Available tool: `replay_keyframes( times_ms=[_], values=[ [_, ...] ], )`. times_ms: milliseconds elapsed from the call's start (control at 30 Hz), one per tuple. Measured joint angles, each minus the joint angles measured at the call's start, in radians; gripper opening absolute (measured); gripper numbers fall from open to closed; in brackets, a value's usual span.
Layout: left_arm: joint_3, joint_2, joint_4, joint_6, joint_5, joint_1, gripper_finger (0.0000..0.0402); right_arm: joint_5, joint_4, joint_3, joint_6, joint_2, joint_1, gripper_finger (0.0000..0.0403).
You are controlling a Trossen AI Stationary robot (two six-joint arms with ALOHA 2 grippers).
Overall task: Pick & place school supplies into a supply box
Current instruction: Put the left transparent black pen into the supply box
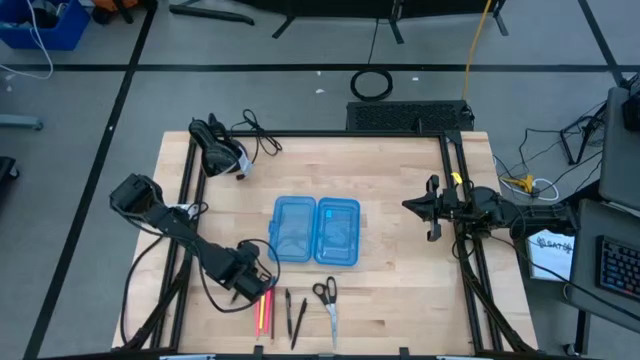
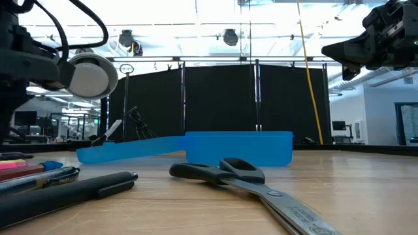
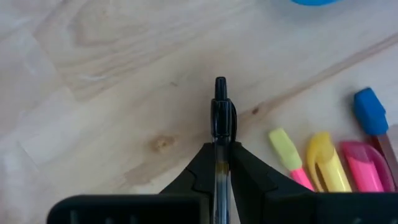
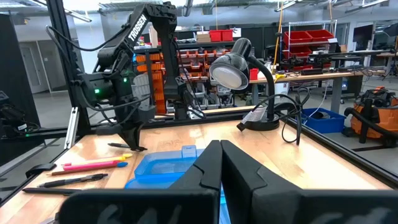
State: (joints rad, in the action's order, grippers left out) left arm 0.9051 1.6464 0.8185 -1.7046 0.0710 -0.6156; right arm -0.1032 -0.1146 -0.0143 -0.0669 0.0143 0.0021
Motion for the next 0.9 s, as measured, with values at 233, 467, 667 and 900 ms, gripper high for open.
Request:
replay_keyframes(
  times_ms=[233, 467, 667, 900],
  values=[
    [0.000, -0.094, 0.019, 0.003, 0.064, 0.001, 0.0035, 0.000, 0.000, -0.001, 0.000, 0.000, 0.000, 0.0000],
    [0.002, -0.210, -0.051, 0.057, 0.197, 0.030, 0.0035, 0.000, 0.000, -0.001, 0.000, 0.000, 0.000, 0.0000],
    [0.003, -0.225, -0.211, 0.207, 0.188, 0.142, 0.0035, 0.000, -0.001, 0.000, 0.000, 0.000, 0.000, 0.0000],
    [0.035, -0.217, -0.418, 0.413, 0.164, 0.274, 0.0035, 0.000, 0.000, 0.000, 0.000, 0.000, 0.000, 0.0000]
  ],
)
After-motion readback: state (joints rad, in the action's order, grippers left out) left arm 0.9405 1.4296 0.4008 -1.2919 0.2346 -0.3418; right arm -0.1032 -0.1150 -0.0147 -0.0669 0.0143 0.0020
